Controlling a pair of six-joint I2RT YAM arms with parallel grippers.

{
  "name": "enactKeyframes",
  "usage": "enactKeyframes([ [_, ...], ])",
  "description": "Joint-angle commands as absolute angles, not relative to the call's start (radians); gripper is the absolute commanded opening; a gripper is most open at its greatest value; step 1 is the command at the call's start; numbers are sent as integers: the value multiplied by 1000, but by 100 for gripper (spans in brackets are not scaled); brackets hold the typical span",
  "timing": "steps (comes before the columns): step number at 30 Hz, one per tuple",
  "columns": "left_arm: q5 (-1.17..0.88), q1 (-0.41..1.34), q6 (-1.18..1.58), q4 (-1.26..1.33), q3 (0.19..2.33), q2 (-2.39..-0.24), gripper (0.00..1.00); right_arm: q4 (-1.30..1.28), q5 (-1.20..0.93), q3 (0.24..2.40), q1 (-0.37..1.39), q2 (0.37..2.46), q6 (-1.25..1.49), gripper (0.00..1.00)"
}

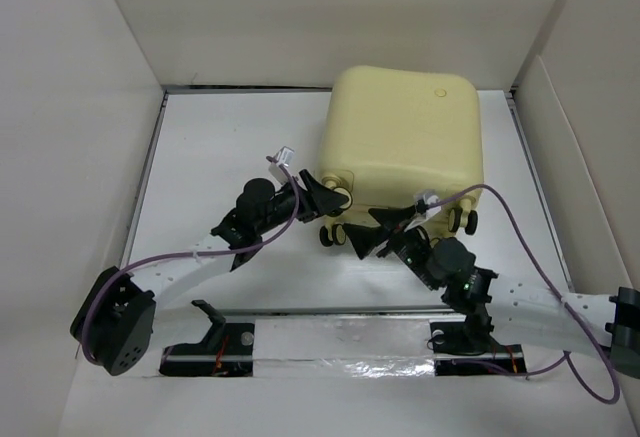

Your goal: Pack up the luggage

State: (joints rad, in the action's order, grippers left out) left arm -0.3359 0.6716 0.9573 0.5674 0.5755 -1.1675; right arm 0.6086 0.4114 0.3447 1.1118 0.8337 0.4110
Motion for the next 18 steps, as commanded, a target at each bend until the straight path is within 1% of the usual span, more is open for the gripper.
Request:
enactKeyframes([
  [1, -434, 676, 1008, 859, 560, -1112, 14, 499, 471, 454, 1089, 903, 319, 98],
  [4, -459, 676, 1046, 896, 537, -1117, 18, 552, 465, 503, 1080, 1012, 293, 99],
  [8, -506, 676, 1094, 972, 506, -1135, 21, 601, 466, 596, 1071, 1156, 288, 99],
  [14, -560, 676, 1158, 1092, 469, -1180, 21, 719, 503, 629, 1071, 1244, 275, 95],
  [18, -598, 676, 1173, 1121, 462, -1200, 21, 738, 531, 663, 1071, 1292, 267, 93],
])
